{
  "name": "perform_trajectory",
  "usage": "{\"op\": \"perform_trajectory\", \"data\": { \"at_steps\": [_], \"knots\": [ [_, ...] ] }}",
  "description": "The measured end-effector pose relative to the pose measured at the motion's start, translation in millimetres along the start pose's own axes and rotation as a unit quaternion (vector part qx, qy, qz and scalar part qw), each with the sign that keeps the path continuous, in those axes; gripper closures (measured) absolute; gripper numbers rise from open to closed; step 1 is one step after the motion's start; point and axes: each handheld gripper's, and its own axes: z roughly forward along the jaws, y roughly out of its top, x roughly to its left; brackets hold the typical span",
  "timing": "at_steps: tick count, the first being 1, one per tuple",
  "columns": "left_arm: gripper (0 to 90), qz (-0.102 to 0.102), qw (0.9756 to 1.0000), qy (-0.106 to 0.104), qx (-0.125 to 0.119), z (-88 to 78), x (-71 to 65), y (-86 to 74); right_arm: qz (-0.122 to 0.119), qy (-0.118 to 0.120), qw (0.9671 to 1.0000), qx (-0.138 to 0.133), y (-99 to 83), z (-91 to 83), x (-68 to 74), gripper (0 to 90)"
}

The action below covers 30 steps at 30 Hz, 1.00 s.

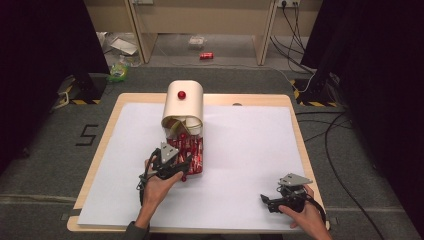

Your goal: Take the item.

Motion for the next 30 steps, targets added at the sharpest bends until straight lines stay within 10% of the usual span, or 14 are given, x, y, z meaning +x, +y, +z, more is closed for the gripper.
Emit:
{"op": "perform_trajectory", "data": {
  "at_steps": [30],
  "knots": [
    [61.8,-0.025,0.9987,-0.028,0.034,17.2,-5.7,-1.9,-0.003,-0.001,1.0000,0.000,0.2,0.3,-0.1,5.2]
  ]
}}
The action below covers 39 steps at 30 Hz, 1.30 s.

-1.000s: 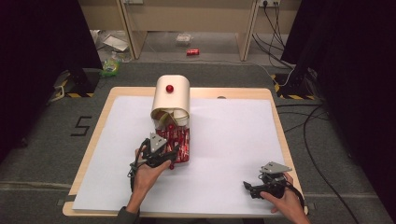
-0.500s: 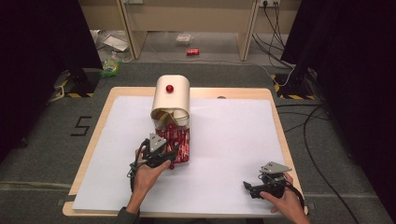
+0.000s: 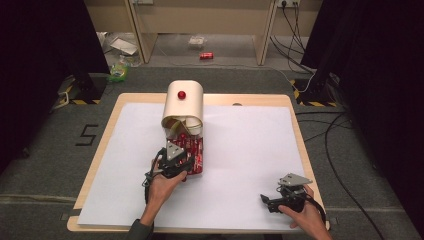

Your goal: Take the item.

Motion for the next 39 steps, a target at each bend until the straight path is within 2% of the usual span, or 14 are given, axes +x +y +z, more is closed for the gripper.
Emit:
{"op": "perform_trajectory", "data": {
  "at_steps": [2,3,6,7,10,12,20,26,32,39],
  "knots": [
    [63.7,0.001,1.0000,0.001,-0.002,-0.5,0.8,0.7,0.000,0.000,1.0000,0.000,0.0,0.0,-0.1,5.1],
    [69.6,0.000,1.0000,0.005,-0.008,-2.9,2.1,1.1,0.000,0.000,1.0000,0.000,0.0,0.0,0.0,5.2],
    [73.4,0.000,0.9999,0.007,-0.013,-4.6,3.0,1.3,0.000,0.000,1.0000,0.000,0.1,0.0,0.1,5.1],
    [77.2,0.002,0.9999,0.005,-0.016,-5.6,3.6,2.2,0.000,0.000,1.0000,0.000,0.0,0.0,0.0,5.2],
    [79.8,0.005,0.9999,0.004,-0.016,-6.9,3.5,2.3,0.001,0.000,1.0000,0.000,0.0,-0.1,0.1,5.1],
    [85.2,0.006,0.9998,0.003,-0.017,-8.0,4.5,3.3,0.000,0.000,1.0000,0.000,0.0,0.0,0.0,5.1],
    [86.2,0.016,0.9998,0.001,-0.015,-12.5,3.9,4.5,0.000,0.000,1.0000,0.000,0.0,0.0,0.0,5.1],
    [86.6,0.026,0.9995,-0.011,-0.016,-24.6,4.6,8.5,0.001,0.000,1.0000,0.000,0.0,-0.1,0.1,5.1],
    [86.7,0.037,0.9991,-0.010,-0.019,-32.6,2.6,9.9,0.000,0.000,1.0000,0.000,0.0,0.0,0.0,5.1],
    [86.7,0.028,0.9994,-0.016,-0.014,-36.9,6.8,5.9,0.000,0.000,1.0000,0.000,0.0,0.0,0.0,5.2]
  ]
}}
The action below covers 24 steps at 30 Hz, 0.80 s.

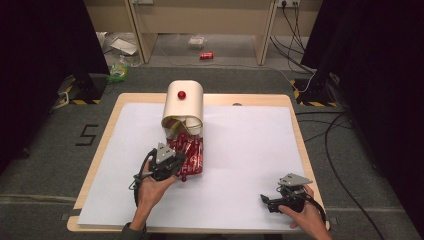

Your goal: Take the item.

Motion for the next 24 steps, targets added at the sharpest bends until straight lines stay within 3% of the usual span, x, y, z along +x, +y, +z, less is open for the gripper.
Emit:
{"op": "perform_trajectory", "data": {
  "at_steps": [7,24],
  "knots": [
    [86.7,-0.006,0.9999,-0.010,0.004,-7.2,4.6,0.4,0.000,0.000,1.0000,0.000,0.0,0.0,0.1,5.1],
    [86.6,0.002,0.9998,-0.016,0.009,-21.7,6.4,-3.5,0.001,0.000,1.0000,0.000,0.0,0.0,0.0,5.1]
  ]
}}
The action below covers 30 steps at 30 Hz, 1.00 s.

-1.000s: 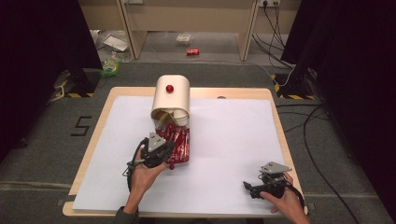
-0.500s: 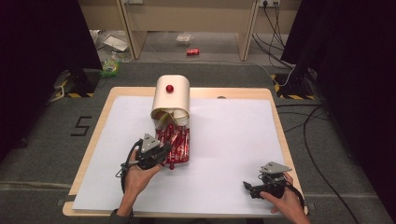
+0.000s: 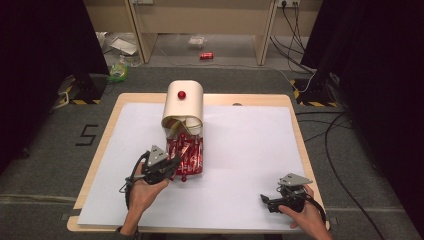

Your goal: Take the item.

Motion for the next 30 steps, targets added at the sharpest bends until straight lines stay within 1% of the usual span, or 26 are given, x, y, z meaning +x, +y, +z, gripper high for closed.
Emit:
{"op": "perform_trajectory", "data": {
  "at_steps": [8,13,14,17,18,20,25,27,30],
  "knots": [
    [86.7,0.010,0.9999,0.003,0.005,-10.0,2.1,-4.8,-0.001,0.000,1.0000,0.000,0.0,0.1,-0.2,5.1],
    [86.7,0.008,1.0000,-0.002,0.004,-15.6,3.3,-7.5,0.000,0.000,1.0000,0.000,0.1,0.1,-0.1,5.1],
    [86.7,0.004,1.0000,-0.003,0.001,-17.2,4.6,-8.7,0.000,0.000,1.0000,0.000,0.0,0.0,0.0,5.1],
    [86.7,0.002,1.0000,-0.003,0.000,-19.3,5.3,-10.4,-0.001,0.000,1.0000,0.000,0.0,0.1,-0.1,5.1],
    [86.7,-0.001,1.0000,-0.006,-0.002,-22.2,5.7,-11.6,-0.001,0.000,1.0000,0.000,0.0,0.1,-0.1,5.1],
    [86.7,-0.004,1.0000,-0.006,-0.003,-24.1,6.1,-12.3,0.000,0.000,1.0000,0.000,0.0,0.0,-0.1,5.1],
    [86.7,-0.004,1.0000,-0.001,-0.004,-31.0,8.2,-16.2,0.000,0.000,1.0000,0.000,0.1,0.0,0.0,5.1],
    [86.7,-0.006,0.9999,0.006,-0.007,-35.4,10.5,-17.7,0.000,0.000,1.0000,0.000,0.0,0.0,-0.1,5.1],
    [86.7,-0.009,0.9999,0.009,-0.010,-39.8,12.9,-17.8,-0.001,0.000,1.0000,0.000,0.0,0.1,-0.1,5.1]
  ]
}}
